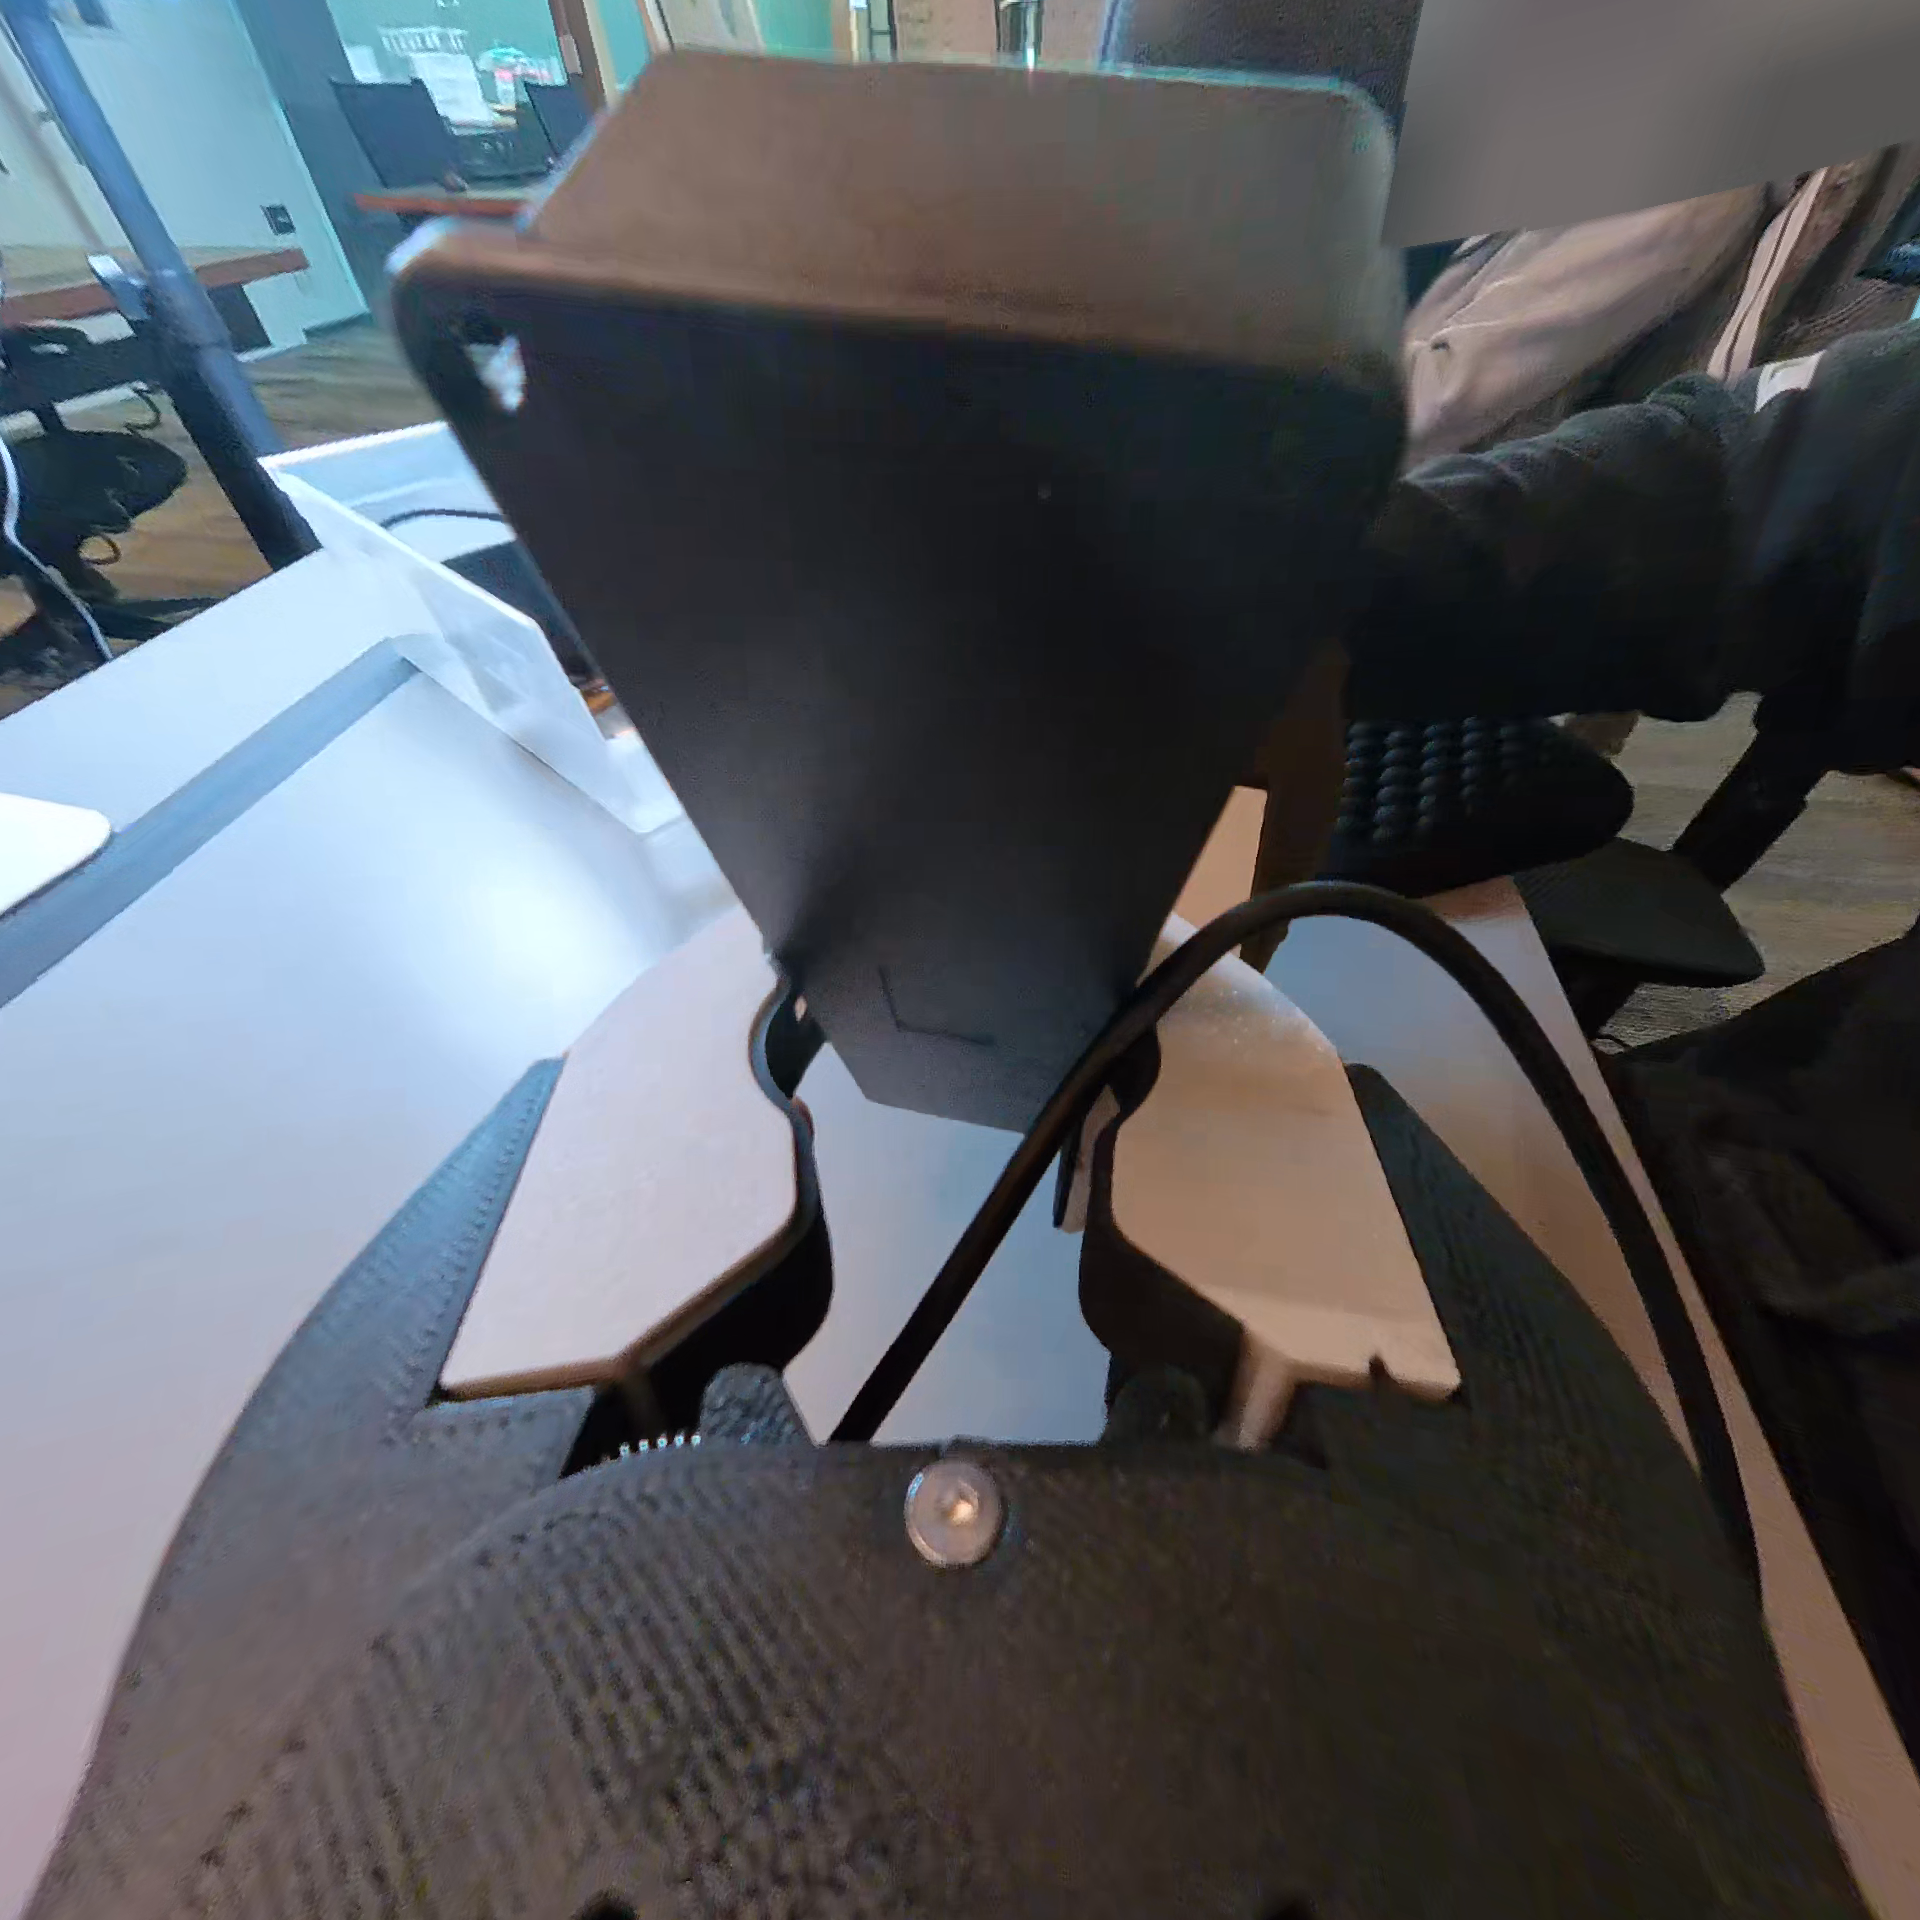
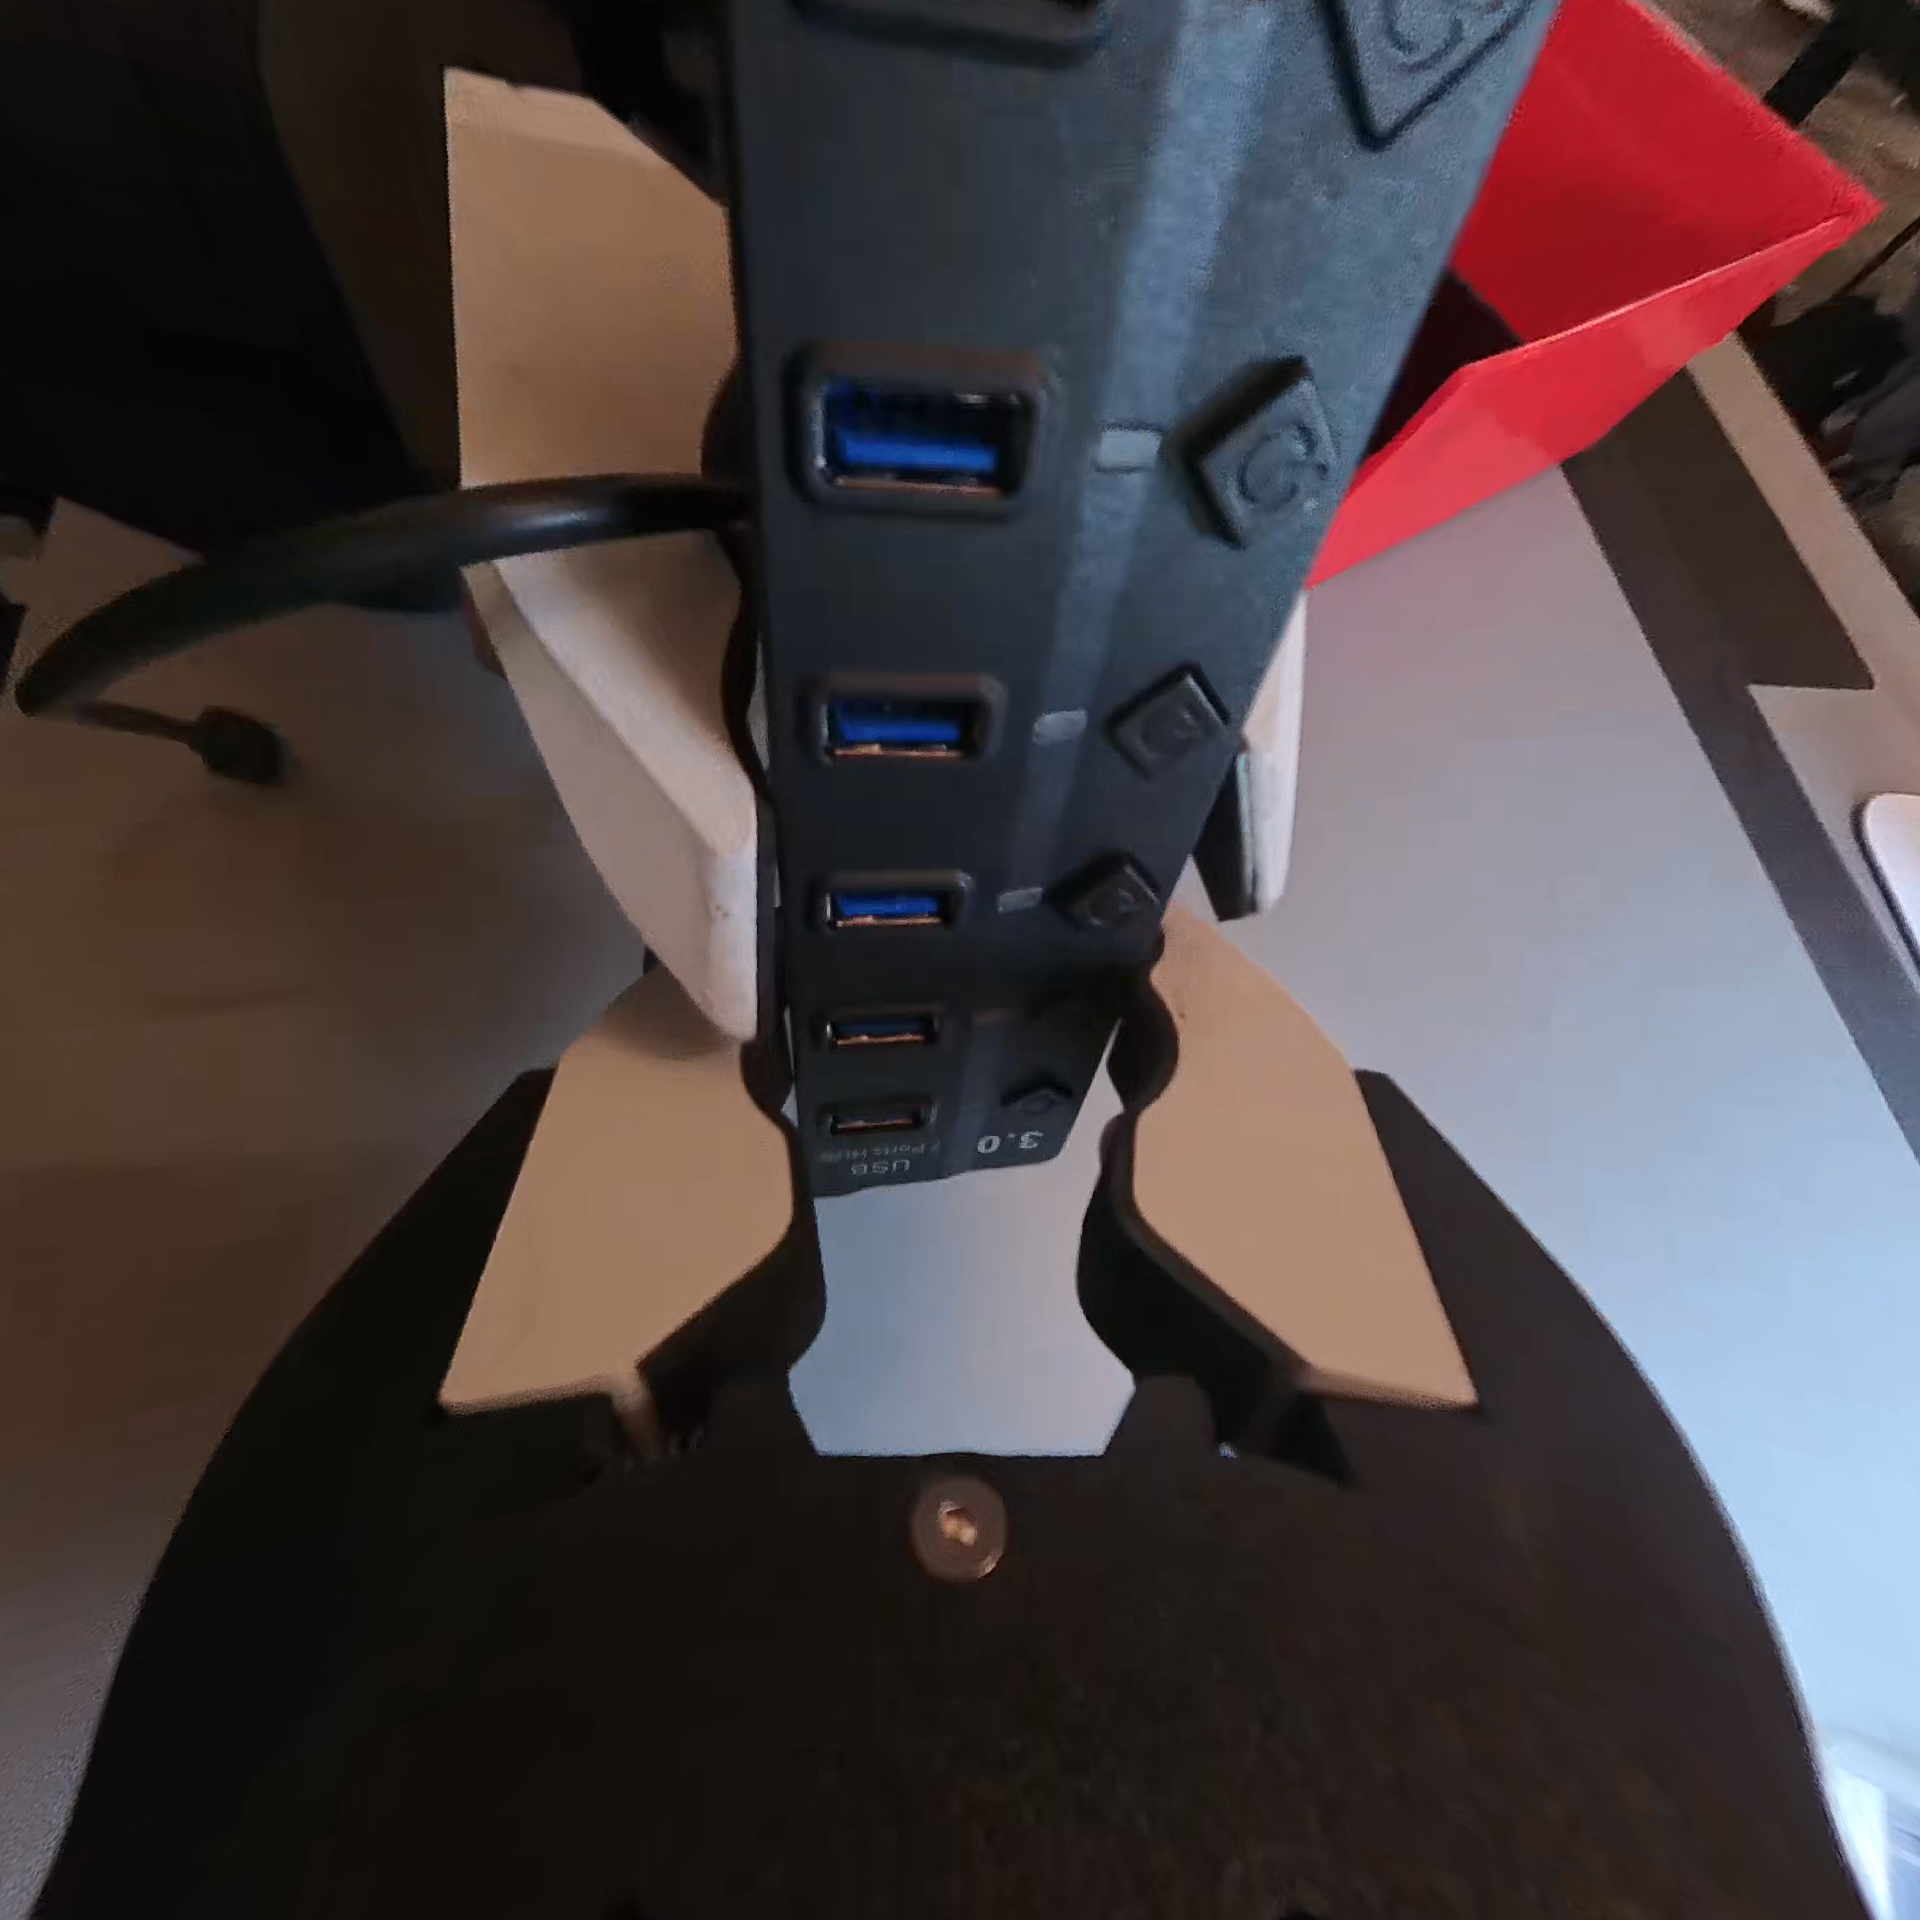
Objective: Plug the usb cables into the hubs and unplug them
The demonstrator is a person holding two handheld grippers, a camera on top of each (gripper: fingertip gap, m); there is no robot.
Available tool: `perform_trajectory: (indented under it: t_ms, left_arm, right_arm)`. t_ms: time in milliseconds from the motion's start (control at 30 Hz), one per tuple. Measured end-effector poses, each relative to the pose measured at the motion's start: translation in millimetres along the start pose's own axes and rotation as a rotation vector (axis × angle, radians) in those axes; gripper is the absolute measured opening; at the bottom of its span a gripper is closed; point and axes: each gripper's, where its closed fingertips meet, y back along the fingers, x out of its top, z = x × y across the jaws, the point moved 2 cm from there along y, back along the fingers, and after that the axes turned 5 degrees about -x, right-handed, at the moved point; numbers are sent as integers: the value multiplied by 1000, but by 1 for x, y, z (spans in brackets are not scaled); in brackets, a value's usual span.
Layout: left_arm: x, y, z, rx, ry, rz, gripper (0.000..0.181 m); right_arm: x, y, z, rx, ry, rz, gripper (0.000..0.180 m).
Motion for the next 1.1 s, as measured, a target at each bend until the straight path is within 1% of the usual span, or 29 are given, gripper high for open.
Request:
perform_trajectory:
  t_ms: [33, 133, 200, 300, 433, 500, 567, 667, 700, 800, 933, 1033, 1100]
  left_arm:
    - [2, 2, 0, 3, 0, 2, 57]
    - [7, 7, -3, -28, 111, -1, 58]
    - [10, 15, -5, -34, 151, 0, 58]
    - [8, 25, -15, 14, 156, -42, 58]
    - [8, 31, -25, 82, 135, -50, 58]
    - [10, 34, -32, 144, 126, -45, 52]
    - [8, 38, -41, 220, 96, -64, 45]
    - [6, 38, -43, 247, 72, -53, 26]
    - [5, 36, -41, 231, 82, -52, 24]
    - [-4, 28, -39, 212, 77, -96, 24]
    - [-15, 24, -42, 209, 75, -131, 25]
    - [-23, 23, -47, 217, 82, -149, 25]
    - [-28, 23, -50, 223, 87, -157, 24]
  right_arm:
    - [2, 2, 1, 9, -13, 22, 59]
    - [8, 18, 10, 1, -34, 53, 57]
    - [8, 37, 25, -78, 21, 19, 57]
    - [20, 82, 58, -191, 62, -11, 57]
    - [46, 157, 119, -417, 117, -71, 57]
    - [49, 190, 153, -525, 125, -130, 57]
    - [40, 216, 189, -647, 139, -211, 57]
    - [2, 235, 237, -753, 104, -378, 57]
    - [-17, 236, 251, -769, 78, -442, 58]
    - [-81, 233, 286, -795, 3, -629, 57]
    - [-160, 219, 316, -754, -122, -826, 57]
    - [-209, 213, 326, -688, -251, -951, 57]
    - [-235, 211, 327, -638, -308, -1021, 58]
